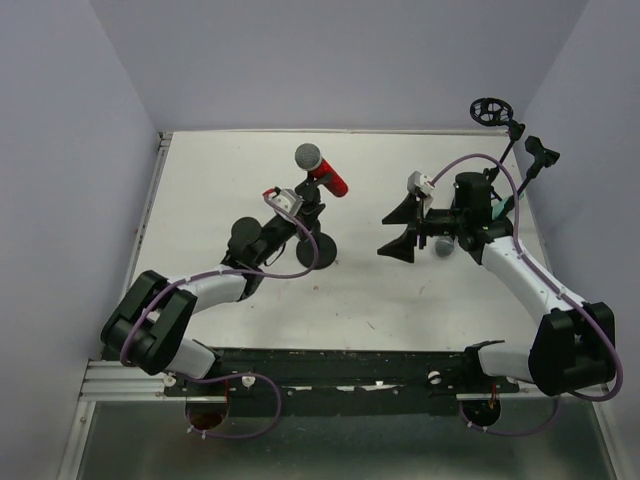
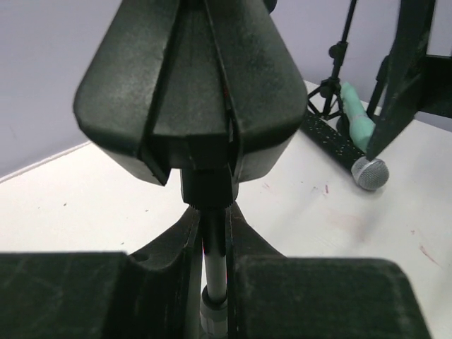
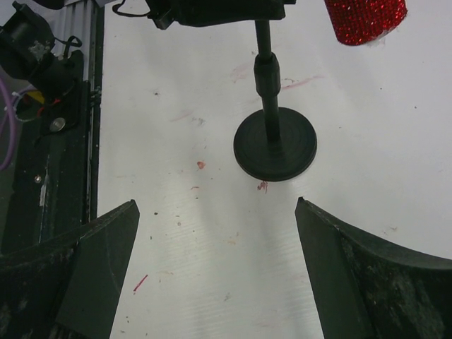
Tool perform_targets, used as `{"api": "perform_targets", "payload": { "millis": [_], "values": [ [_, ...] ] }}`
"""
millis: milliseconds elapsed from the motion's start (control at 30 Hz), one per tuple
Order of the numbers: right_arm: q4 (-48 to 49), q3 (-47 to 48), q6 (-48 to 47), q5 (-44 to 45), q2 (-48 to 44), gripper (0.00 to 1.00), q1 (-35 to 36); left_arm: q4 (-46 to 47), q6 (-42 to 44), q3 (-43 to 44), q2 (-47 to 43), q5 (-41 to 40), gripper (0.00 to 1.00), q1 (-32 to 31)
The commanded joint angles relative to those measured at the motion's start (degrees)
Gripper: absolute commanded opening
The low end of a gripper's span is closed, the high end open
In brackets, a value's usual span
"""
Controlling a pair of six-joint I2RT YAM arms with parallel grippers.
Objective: Attach the microphones to the stand
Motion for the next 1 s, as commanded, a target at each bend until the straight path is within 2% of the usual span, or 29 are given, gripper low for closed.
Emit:
{"api": "perform_targets", "payload": {
  "millis": [0,267,600,967],
  "values": [
    [-2.64,2.21,-1.92,-1.43,0.29,1.00,0.07,1.14,-1.38,3.35,-2.56,-1.36,0.00,4.56],
    [-4.05,2.82,-3.32,-1.26,0.20,1.00,0.07,-2.20,-2.96,12.57,0.51,0.93,0.00,16.51],
    [-9.05,4.31,-7.89,0.06,2.13,1.00,0.07,-0.97,-2.44,26.99,12.63,1.64,0.00,32.33],
    [-17.49,7.21,-15.71,0.23,7.23,1.00,-0.10,-3.78,-0.33,43.77,27.05,-1.53,0.00,40.51]
  ]
}}
